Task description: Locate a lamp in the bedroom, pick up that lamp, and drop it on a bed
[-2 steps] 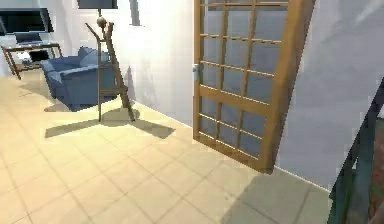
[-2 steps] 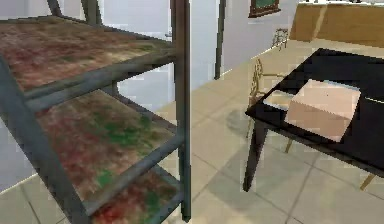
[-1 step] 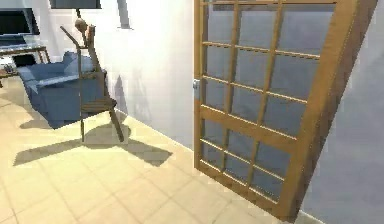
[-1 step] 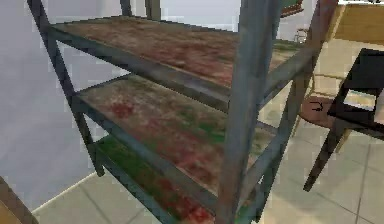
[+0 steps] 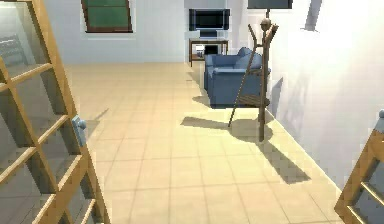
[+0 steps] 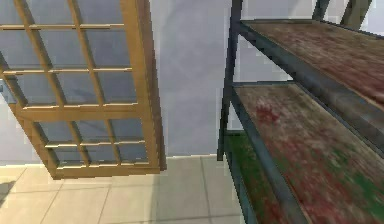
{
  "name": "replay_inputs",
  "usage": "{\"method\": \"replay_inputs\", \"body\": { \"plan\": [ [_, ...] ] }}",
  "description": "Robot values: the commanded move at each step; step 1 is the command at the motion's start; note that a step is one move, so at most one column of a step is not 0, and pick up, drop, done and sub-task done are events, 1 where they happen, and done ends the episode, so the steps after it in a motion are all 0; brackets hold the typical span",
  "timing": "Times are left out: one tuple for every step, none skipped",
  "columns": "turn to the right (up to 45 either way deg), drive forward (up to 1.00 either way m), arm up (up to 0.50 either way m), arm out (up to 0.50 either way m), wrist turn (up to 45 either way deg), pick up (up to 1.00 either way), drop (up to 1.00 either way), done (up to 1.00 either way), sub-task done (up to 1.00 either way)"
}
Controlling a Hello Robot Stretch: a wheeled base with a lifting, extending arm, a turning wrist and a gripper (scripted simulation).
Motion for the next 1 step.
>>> {"method": "replay_inputs", "body": {
  "plan": [
    [-12.0,0.0,0.0,0.0,0.0,0.0,0.0,0.0,0.0]
  ]
}}
